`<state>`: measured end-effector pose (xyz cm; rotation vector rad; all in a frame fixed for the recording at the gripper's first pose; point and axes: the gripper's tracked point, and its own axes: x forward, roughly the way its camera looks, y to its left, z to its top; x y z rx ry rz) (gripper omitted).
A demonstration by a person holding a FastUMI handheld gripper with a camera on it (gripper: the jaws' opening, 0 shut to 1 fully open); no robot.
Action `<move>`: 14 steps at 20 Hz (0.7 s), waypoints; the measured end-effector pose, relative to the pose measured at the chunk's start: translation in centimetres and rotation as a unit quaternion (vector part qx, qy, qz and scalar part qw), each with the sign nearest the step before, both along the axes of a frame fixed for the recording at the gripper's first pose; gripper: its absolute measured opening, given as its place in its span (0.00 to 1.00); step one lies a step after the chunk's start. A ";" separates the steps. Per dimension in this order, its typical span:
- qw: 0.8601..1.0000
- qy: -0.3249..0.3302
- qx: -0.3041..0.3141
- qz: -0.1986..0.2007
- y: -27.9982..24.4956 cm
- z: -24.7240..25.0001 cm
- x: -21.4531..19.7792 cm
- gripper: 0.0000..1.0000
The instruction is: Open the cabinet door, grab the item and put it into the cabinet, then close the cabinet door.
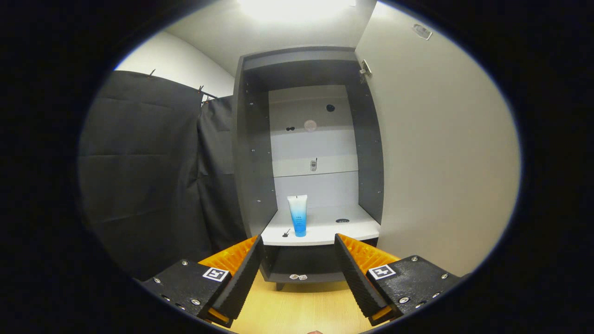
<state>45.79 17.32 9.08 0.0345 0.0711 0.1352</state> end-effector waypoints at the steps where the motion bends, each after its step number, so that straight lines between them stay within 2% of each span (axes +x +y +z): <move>1: 1.000 -0.001 0.000 0.000 -0.2 -0.2 -1.1 0.93; 10: 1.000 -0.012 0.001 -0.010 -2.5 -2.6 -8.3 0.93; 14: 0.999 -0.012 -0.009 -0.030 -4.7 -3.7 -10.8 0.93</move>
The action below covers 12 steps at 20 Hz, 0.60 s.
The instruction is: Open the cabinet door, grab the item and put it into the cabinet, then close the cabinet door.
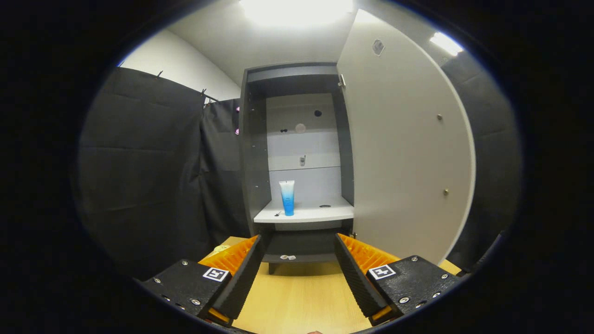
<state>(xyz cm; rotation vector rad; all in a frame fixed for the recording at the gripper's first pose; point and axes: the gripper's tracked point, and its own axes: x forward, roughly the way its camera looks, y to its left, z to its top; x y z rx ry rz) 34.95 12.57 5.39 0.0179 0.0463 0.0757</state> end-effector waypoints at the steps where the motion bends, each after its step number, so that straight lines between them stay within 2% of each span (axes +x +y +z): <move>1: 1.000 0.000 0.001 -0.005 -0.6 -0.3 -0.7 0.93; 8: 0.998 0.012 0.002 -0.054 -7.4 -1.6 -4.2 0.93; 12: 0.995 0.005 0.017 -0.097 -12.5 -1.1 -6.0 0.94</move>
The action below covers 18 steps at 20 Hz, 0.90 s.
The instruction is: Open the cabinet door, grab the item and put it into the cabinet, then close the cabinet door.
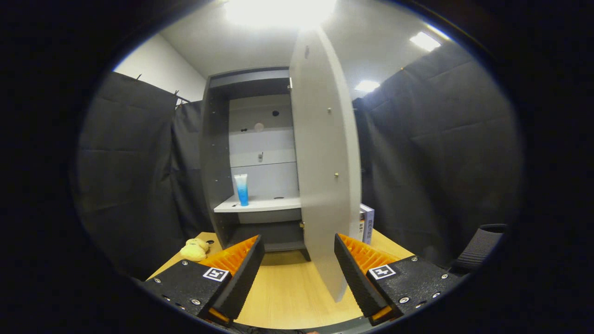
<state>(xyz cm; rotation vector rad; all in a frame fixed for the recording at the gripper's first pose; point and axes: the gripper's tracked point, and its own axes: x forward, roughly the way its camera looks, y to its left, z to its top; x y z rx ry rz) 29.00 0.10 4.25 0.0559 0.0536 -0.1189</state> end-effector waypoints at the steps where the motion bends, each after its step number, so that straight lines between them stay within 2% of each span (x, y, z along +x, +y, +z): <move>1: 1.000 -0.002 0.002 -0.014 -1.3 0.2 -0.5 0.94; 10: 0.991 -0.010 0.008 -0.132 -12.8 1.9 -2.0 0.93; 14: 0.988 -0.008 0.000 -0.157 -15.8 3.1 0.4 0.93; 18: 0.986 -0.018 0.000 -0.166 -17.6 5.4 4.6 0.93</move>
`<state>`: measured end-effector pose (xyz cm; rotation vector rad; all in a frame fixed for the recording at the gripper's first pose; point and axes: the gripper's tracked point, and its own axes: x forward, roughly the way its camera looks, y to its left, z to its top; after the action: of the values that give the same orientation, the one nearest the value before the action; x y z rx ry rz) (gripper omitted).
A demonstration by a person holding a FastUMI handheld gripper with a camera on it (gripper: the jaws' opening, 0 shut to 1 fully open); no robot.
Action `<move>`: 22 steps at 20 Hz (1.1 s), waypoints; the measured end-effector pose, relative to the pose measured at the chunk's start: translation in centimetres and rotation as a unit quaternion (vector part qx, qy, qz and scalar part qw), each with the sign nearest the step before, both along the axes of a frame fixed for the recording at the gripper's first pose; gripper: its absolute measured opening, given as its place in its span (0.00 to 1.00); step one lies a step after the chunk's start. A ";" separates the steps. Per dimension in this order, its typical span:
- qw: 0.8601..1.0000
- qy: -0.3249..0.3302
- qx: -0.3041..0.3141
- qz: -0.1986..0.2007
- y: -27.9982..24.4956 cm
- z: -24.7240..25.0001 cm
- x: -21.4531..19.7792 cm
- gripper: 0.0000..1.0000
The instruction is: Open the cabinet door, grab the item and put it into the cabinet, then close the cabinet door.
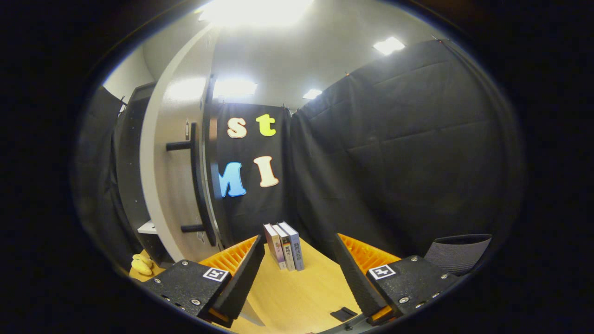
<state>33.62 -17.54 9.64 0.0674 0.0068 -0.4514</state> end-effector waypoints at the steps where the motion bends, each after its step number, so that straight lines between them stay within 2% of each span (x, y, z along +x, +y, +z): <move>1: 1.000 -0.004 0.000 -0.002 -0.3 0.6 1.0 0.93; 5: 1.000 -0.024 0.009 -0.014 -1.4 2.7 3.7 0.93; 7: 1.000 -0.023 0.015 -0.006 -0.5 2.9 4.6 0.93; 17: 0.999 -0.019 -0.017 -0.024 -0.1 3.5 3.5 0.90; 22: 1.000 -0.021 -0.008 0.003 3.5 3.4 3.6 0.90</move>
<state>37.26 -14.00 13.01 0.0612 -0.0383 -0.4434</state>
